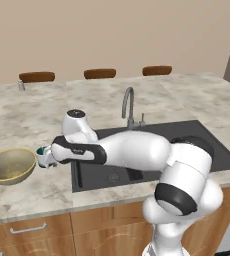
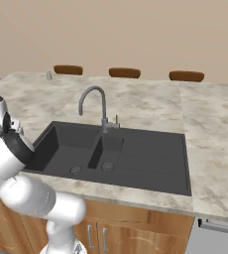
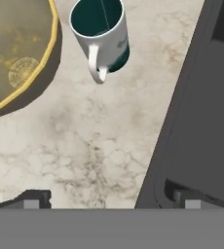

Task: Pick the mug and place it in the sink. Pick the bowl and place it in the open cabinet and then close the cabinet.

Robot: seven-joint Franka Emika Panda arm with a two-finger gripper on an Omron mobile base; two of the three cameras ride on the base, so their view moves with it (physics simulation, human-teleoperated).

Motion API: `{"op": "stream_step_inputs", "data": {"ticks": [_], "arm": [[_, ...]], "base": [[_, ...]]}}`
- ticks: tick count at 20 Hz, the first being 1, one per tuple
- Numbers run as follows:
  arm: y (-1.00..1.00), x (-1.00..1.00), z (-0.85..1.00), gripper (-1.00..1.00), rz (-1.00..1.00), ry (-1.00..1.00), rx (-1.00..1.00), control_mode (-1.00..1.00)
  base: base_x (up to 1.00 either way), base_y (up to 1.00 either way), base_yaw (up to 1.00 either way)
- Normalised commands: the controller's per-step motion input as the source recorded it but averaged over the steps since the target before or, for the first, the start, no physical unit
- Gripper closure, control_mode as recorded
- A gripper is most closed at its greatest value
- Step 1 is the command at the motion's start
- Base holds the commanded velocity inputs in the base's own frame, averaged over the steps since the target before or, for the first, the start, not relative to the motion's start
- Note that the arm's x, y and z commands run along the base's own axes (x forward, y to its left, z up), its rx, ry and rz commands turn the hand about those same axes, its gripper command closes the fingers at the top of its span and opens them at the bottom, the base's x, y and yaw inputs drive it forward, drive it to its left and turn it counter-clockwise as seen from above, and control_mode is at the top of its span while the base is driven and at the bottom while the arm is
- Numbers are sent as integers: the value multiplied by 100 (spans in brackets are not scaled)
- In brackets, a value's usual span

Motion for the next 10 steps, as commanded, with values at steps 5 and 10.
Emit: {"op": "stream_step_inputs", "data": {"ticks": [5,10], "arm": [[16,28,-31,-100,0,-7,0,-100],[22,25,-18,-100,0,-11,0,-100]], "base": [[0,0,0],[0,0,0]]}}
